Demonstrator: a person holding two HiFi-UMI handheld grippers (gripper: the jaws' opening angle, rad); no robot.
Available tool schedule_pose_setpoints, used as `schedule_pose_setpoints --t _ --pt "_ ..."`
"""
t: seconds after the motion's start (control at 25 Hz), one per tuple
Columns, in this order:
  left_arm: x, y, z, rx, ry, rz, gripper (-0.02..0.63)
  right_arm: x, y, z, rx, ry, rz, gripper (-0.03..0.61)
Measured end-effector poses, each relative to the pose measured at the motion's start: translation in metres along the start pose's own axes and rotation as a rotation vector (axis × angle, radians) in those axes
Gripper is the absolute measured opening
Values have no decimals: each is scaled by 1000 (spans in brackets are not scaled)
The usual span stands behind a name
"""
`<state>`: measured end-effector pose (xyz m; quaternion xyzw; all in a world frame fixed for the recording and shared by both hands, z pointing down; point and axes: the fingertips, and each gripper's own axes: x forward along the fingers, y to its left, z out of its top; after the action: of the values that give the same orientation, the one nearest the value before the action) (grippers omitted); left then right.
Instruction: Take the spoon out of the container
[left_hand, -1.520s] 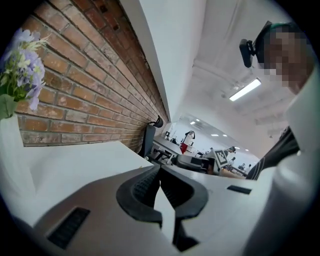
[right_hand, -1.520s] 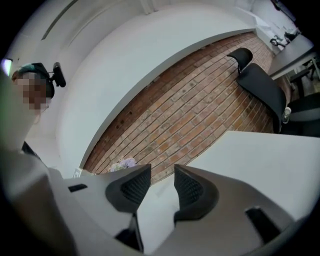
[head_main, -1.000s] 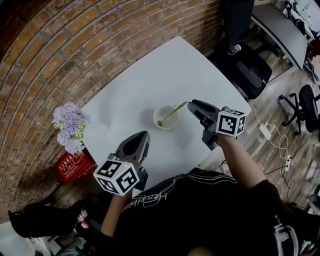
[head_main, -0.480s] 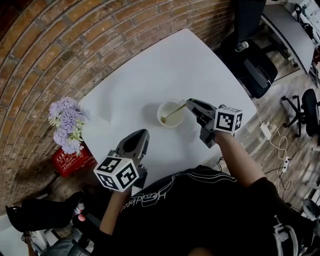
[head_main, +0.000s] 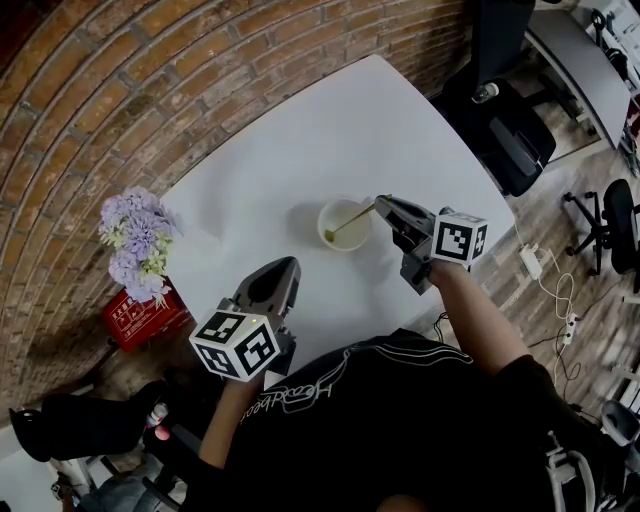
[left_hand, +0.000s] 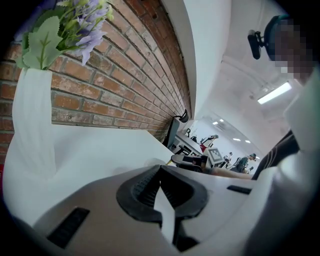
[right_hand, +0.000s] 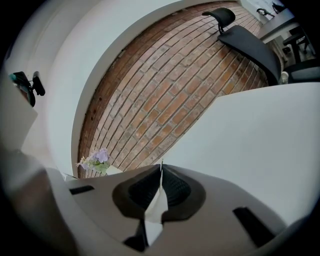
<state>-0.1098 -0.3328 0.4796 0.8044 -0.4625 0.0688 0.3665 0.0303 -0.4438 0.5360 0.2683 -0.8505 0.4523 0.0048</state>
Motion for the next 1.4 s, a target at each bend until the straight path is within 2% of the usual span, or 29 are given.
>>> schedule_pose_setpoints --t 0.28,0.52,0.68,1.04,1.4 --pt "-6 -4 -2 6 -4 -2 5 -5 6 3 10 -37 -4 0" --pt "-19 -12 -2 20 -11 -4 5 -14 18 7 -25 -73 -17 -2" --pt "-37 -21 -4 44 -24 -11 5 -26 39 9 -89 -112 -32 -2" --pt "-92 -39 7 103 -103 -35 5 -68 99 14 -154 -238 -45 -2" --pt "-139 -68 4 137 -164 -88 5 -108 172 -6 -215 -315 0 -2"
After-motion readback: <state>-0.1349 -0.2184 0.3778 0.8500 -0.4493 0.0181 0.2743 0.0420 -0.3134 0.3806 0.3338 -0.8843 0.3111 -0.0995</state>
